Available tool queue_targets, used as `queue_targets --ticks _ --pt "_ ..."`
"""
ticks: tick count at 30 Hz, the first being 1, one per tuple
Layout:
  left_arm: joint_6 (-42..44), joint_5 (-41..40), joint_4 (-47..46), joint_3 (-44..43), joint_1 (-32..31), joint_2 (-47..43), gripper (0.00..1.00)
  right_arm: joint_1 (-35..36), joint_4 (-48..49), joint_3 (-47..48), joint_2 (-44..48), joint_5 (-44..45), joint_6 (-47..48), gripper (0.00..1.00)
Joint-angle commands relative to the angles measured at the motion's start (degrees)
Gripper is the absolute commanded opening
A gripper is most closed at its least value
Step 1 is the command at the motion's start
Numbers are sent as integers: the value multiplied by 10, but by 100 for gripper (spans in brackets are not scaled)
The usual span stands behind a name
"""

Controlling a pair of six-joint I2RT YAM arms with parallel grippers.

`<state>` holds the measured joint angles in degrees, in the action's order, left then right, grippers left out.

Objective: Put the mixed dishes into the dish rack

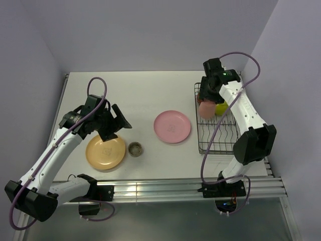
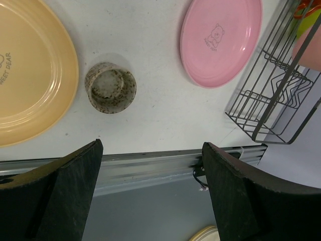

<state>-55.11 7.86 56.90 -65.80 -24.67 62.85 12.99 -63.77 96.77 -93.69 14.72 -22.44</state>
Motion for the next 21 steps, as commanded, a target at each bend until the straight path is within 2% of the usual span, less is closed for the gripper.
queue_targets --ticks 1,12,13,14,15,17,18,20,21 --pt "12 -6 7 4 -3 -13 86 -1 37 -7 -22 29 15 0" --pt "18 -23 38 29 -4 -22 86 -9 62 -22 -73 -7 11 0" --pt "18 -25 40 33 -3 -23 86 -8 60 -22 -75 -9 9 3" --pt "18 -27 42 37 -4 -25 86 -8 62 -22 -77 -16 10 10" --pt "19 -26 42 47 -5 -27 86 -8 62 -23 -78 -19 11 30" --pt "19 -24 40 56 -4 -31 86 -9 60 -22 -79 -17 13 44" --pt "19 -22 39 62 -6 -33 86 -8 60 -20 -78 -15 13 60" --pt "21 -22 37 66 -6 -33 86 -8 61 -19 -72 -10 17 74" --pt "24 -29 37 69 -9 -31 86 -8 63 -18 -63 -7 17 86"
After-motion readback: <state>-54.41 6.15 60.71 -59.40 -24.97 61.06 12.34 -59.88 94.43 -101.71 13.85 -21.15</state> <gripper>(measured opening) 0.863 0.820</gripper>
